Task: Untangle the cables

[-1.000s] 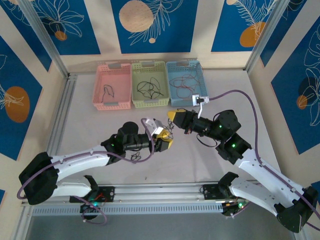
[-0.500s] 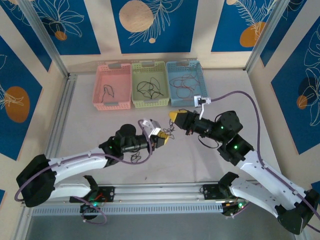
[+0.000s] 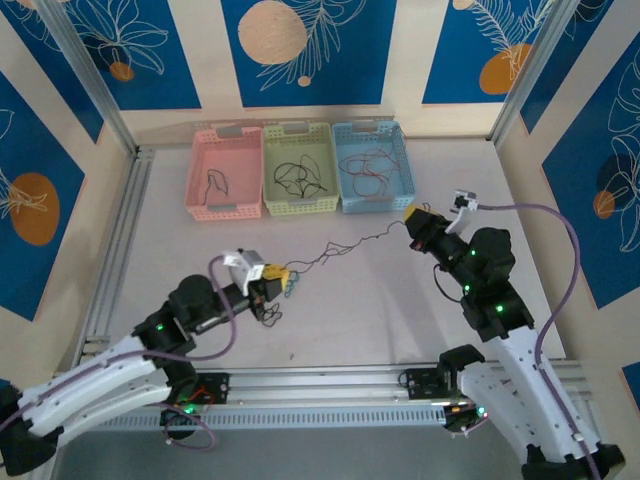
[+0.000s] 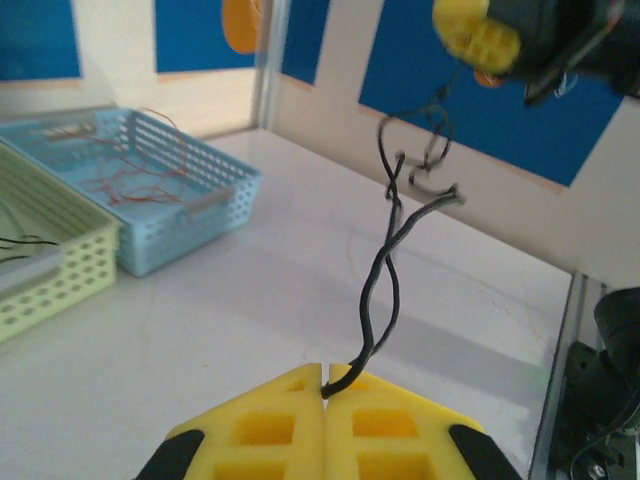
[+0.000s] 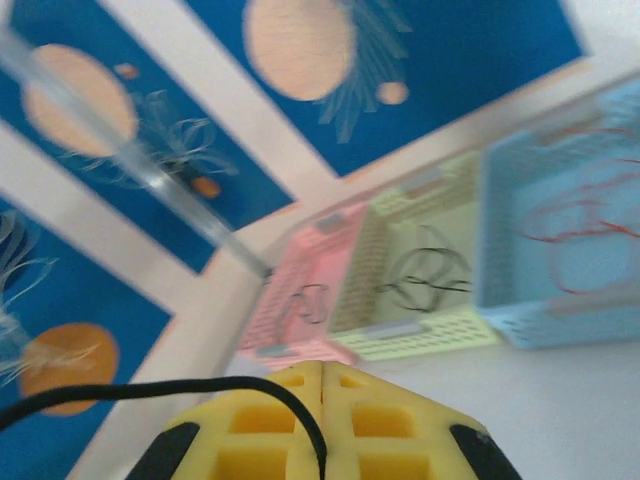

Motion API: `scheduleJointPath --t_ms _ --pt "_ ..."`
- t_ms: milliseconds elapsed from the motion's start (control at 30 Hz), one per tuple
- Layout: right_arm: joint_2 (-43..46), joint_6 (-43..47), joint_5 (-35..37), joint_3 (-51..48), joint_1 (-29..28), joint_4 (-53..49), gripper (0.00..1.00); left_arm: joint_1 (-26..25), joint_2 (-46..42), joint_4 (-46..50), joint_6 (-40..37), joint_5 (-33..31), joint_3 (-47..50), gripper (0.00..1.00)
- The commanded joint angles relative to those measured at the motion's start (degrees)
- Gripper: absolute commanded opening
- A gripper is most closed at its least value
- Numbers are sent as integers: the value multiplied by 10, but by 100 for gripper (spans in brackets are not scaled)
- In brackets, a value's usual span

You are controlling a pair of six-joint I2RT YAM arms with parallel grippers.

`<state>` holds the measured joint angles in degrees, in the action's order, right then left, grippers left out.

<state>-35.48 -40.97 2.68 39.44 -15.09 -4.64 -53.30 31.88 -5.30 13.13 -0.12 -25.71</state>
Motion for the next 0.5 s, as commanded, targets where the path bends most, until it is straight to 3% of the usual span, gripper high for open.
scheduleJointPath --t_ms 0,167,467 --pt "5 -16 8 -30 54 -32 0 -5 -76 132 3 -70 -12 0" --pt "4 -32 -6 -60 122 -31 0 -5 -138 165 19 -125 -20 0" --pt "-3 -39 -47 -83 190 -25 0 -5 -126 198 15 -152 -49 0"
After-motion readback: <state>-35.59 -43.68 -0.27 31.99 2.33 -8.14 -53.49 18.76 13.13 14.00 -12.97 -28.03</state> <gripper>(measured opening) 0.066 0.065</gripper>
